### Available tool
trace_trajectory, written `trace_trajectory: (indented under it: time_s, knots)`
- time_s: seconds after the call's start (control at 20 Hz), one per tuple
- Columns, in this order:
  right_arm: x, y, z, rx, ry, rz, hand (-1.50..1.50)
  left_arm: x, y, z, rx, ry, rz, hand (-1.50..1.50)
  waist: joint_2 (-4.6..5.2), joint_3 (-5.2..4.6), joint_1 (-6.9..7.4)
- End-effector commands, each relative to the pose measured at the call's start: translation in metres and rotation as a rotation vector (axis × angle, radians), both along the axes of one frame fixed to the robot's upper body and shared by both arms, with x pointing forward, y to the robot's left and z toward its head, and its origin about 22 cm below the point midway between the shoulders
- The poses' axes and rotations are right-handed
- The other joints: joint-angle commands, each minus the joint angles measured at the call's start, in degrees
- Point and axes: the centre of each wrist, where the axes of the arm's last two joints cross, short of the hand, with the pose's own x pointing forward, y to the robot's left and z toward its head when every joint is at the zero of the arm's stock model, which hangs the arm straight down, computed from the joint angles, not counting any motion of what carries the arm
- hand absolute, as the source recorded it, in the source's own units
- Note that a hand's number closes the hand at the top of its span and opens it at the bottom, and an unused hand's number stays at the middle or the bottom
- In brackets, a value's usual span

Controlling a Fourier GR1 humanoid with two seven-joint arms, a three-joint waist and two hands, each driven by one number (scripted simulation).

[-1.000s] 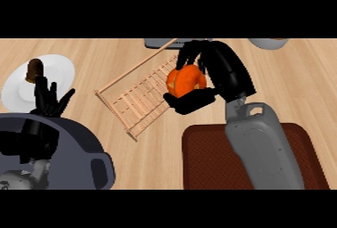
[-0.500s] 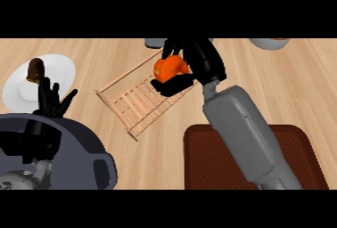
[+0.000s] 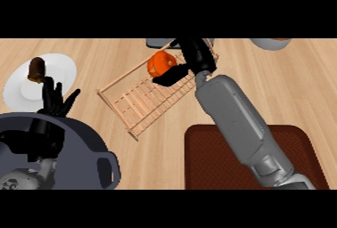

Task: Pick the squash from the tray and place it in the tiered shelf

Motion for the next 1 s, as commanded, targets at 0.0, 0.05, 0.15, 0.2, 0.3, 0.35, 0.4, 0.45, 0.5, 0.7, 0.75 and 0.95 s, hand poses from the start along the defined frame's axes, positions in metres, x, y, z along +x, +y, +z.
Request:
trace_trajectory:
  time_s: [0.0, 0.05, 0.15, 0.2, 0.3, 0.35, 0.4, 0.45, 0.5, 0.7, 0.75, 0.95]
  knots:
    - [0.012, -0.002, -0.004, 0.037, 0.031, 0.043, -1.5, -0.008, 0.006, -0.001, -0.004, 0.071, -0.007, 0.0, -0.05, 0.02, 0.06]
    - [0.008, -0.001, 0.003, 0.047, 0.033, 0.054, -1.5, 0.011, -0.002, 0.011, -0.006, 0.058, -0.007, 0.0, -0.15, 0.03, -0.66]
    - [0.015, -0.003, -0.003, 0.079, 0.0, 0.072, -1.5, -0.013, -0.012, -0.004, -0.016, 0.071, -0.021, 0.0, -0.06, 0.04, 0.07]
    - [0.016, -0.001, 0.008, 0.103, 0.006, 0.078, -1.5, -0.011, 0.014, 0.008, 0.006, 0.058, 0.0, 0.0, -0.13, 0.03, 0.07]
    - [0.017, 0.0, 0.012, 0.174, -0.033, 0.094, -1.5, 0.004, 0.006, 0.016, -0.001, 0.066, -0.012, 0.0, -0.03, 0.05, 0.0]
    - [0.017, -0.008, 0.011, 0.204, -0.032, 0.094, -1.5, -0.004, 0.001, 0.0, -0.003, 0.085, -0.003, 0.0, -0.12, 0.04, -0.47]
    - [0.014, 0.002, 0.029, 0.248, -0.011, 0.086, -1.5, 0.004, 0.0, 0.003, -0.014, 0.073, -0.018, 0.0, -0.2, 0.03, -0.42]
    - [0.019, -0.01, 0.035, 0.276, -0.019, 0.09, -1.5, 0.0, 0.001, -0.004, 0.001, 0.062, -0.004, 0.0, -0.21, 0.02, -0.83]
    - [0.016, -0.006, 0.047, 0.303, -0.032, 0.081, -1.5, -0.009, 0.002, 0.005, -0.015, 0.06, -0.009, 0.0, -0.43, 0.04, -0.73]
    - [0.026, -0.062, 0.065, 0.341, -0.021, -0.048, -1.5, -0.007, 0.012, 0.005, -0.024, 0.055, 0.003, 0.0, -0.46, 0.03, -1.26]
    - [0.03, -0.07, 0.065, 0.347, -0.035, -0.097, -1.5, -0.006, 0.016, 0.0, -0.001, 0.068, 0.016, 0.0, -0.34, 0.02, -1.12]
    - [0.026, -0.114, 0.061, 0.366, 0.028, -0.182, -1.5, -0.005, 0.01, 0.01, -0.004, 0.081, 0.019, 0.0, -0.5, 0.05, -1.56]
